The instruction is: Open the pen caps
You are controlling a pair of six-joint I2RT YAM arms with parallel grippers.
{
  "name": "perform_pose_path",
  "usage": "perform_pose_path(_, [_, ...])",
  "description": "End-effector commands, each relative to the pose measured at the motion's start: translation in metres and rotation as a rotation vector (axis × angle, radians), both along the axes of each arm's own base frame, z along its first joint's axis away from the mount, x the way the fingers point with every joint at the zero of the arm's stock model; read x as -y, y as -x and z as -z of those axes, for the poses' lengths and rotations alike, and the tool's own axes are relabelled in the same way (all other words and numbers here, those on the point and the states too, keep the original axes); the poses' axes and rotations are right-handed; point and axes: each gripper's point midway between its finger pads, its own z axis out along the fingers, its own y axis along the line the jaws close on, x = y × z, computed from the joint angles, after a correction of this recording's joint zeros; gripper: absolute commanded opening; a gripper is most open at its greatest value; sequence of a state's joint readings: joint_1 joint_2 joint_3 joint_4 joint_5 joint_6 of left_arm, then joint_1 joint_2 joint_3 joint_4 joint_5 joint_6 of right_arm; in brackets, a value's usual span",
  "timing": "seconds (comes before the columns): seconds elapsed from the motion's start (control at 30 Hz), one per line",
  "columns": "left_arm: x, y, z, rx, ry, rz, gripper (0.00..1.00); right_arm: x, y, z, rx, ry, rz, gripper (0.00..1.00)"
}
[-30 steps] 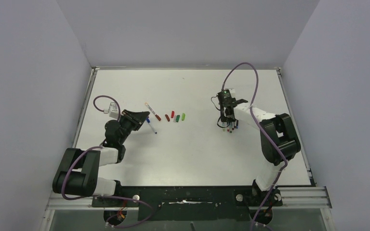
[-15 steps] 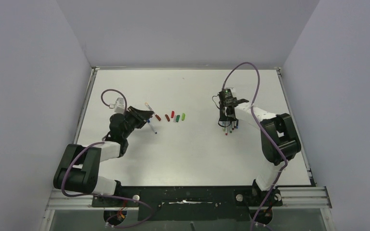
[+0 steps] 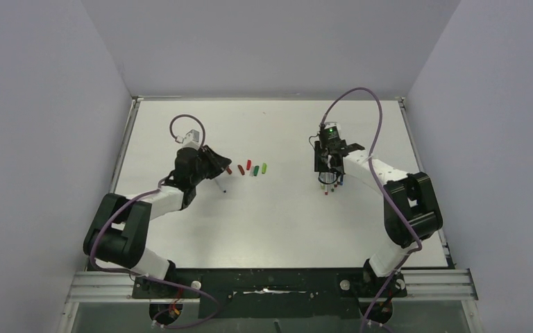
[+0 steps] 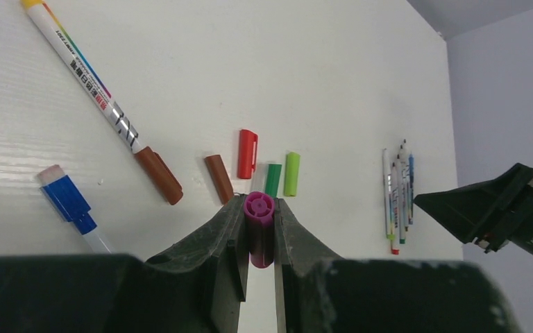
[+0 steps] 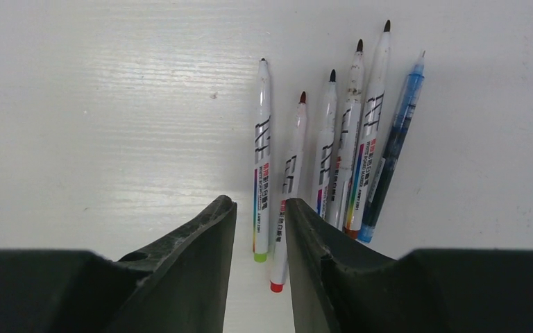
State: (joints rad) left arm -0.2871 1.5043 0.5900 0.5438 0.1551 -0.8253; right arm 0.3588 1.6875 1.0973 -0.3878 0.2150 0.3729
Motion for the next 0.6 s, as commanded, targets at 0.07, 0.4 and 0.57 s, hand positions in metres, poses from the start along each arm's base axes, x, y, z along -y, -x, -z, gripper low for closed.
perform_pose_path(0.07, [0.01,-0.015,0.008,-0.012,-0.159,0.02,0.0,-0.009,-0.008,-0.016,0.06,-0.056,-0.026,0.34])
perform_pose_path(0.4, [0.019,-0.024,0.038,-0.088,-0.33,0.029,0.0,-0.014,-0.006,-0.02,0.069,-0.077,-0.047,0.35])
perform_pose_path(0.57, [0.026,-0.026,0.06,-0.136,-0.375,0.056,0.01,-0.016,-0.006,-0.02,0.068,-0.084,-0.054,0.36])
